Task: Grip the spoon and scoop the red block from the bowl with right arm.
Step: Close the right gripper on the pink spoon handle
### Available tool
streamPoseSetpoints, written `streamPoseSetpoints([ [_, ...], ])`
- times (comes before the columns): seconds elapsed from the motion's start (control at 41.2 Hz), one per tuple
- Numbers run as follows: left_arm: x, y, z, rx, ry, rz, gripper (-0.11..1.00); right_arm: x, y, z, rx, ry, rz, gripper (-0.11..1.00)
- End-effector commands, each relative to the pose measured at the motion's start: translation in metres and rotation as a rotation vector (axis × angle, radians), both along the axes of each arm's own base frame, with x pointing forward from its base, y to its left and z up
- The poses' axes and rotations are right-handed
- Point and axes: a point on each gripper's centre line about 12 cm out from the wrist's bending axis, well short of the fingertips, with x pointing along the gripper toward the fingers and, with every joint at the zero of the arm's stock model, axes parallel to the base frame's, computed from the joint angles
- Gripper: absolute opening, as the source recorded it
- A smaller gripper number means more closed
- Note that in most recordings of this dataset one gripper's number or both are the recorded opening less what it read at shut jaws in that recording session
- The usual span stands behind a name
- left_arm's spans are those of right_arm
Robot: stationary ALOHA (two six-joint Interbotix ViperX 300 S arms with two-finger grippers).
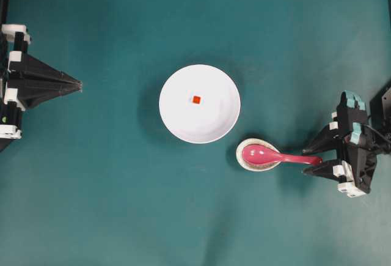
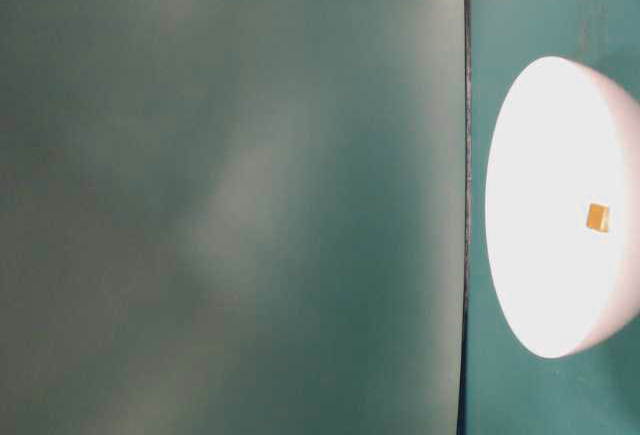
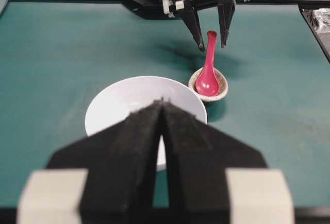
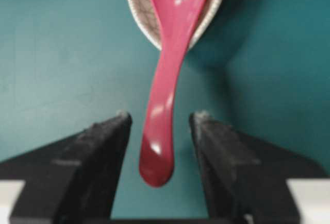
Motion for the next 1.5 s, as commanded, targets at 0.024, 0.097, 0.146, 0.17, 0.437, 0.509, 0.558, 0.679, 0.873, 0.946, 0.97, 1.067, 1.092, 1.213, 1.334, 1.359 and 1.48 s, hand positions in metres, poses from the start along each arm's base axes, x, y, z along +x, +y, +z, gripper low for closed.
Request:
streamPoseSetpoints([
  [0.024,0.003,0.0,0.01,0.002,-0.025,0.001,0.0,0.006,0.004,0.004,0.006,-0.015,0.003,0.56],
  [0.097,0.003,0.0,0.009,0.002,-0.021,0.001,0.0,0.006,0.003,0.003,0.003,-0.013,0.003,0.56],
  [0.146,0.003,0.0,0.009,0.002,-0.021,0.001,0.0,0.005,0.002,0.002,0.0,-0.01,-0.001,0.56],
  [0.17,0.003,0.0,0.009,0.002,-0.02,0.001,0.0,0.005,0.001,0.002,-0.002,-0.008,-0.001,0.56],
  [0.437,0.004,0.0,0.008,0.002,-0.018,0.001,0.0,0.006,-0.009,0.0,-0.028,-0.008,-0.029,0.56],
  [0.509,0.004,0.0,0.009,0.002,-0.02,0.001,0.0,0.007,-0.013,0.0,-0.038,-0.009,-0.037,0.56],
  [0.558,0.004,0.0,0.008,0.002,-0.018,0.001,0.0,0.008,-0.014,0.0,-0.043,-0.01,-0.039,0.56],
  [0.679,0.004,0.0,0.008,0.002,-0.017,0.001,0.0,0.009,-0.018,0.0,-0.055,-0.011,-0.047,0.55],
  [0.873,0.004,0.0,0.008,0.002,-0.017,0.001,0.0,0.01,-0.02,0.001,-0.073,-0.016,-0.046,0.49],
  [0.946,0.004,0.0,0.008,0.002,-0.018,0.001,0.0,0.011,-0.02,0.002,-0.076,-0.02,-0.042,0.47],
  [0.97,0.004,0.0,0.008,0.002,-0.018,0.001,0.0,0.011,-0.02,0.002,-0.076,-0.02,-0.042,0.46],
  [1.067,0.004,0.0,0.008,0.002,-0.015,0.001,0.0,0.013,-0.019,0.003,-0.074,-0.025,-0.042,0.45],
  [1.092,0.004,0.0,0.007,0.002,-0.011,0.001,0.0,0.013,-0.019,0.004,-0.073,-0.027,-0.042,0.45],
  [1.213,0.003,0.0,0.007,0.002,-0.006,0.001,0.0,0.013,-0.019,0.006,-0.07,-0.037,-0.042,0.43],
  [1.334,0.004,0.001,0.006,0.002,-0.003,0.003,0.0,0.013,-0.019,0.011,-0.066,-0.053,-0.037,0.38],
  [1.359,0.004,0.0,0.006,0.003,-0.002,0.001,0.0,0.013,-0.019,0.011,-0.065,-0.057,-0.035,0.36],
  [1.48,0.004,0.0,0.006,0.002,-0.003,0.001,0.0,0.011,-0.019,0.014,-0.062,-0.069,-0.032,0.28],
])
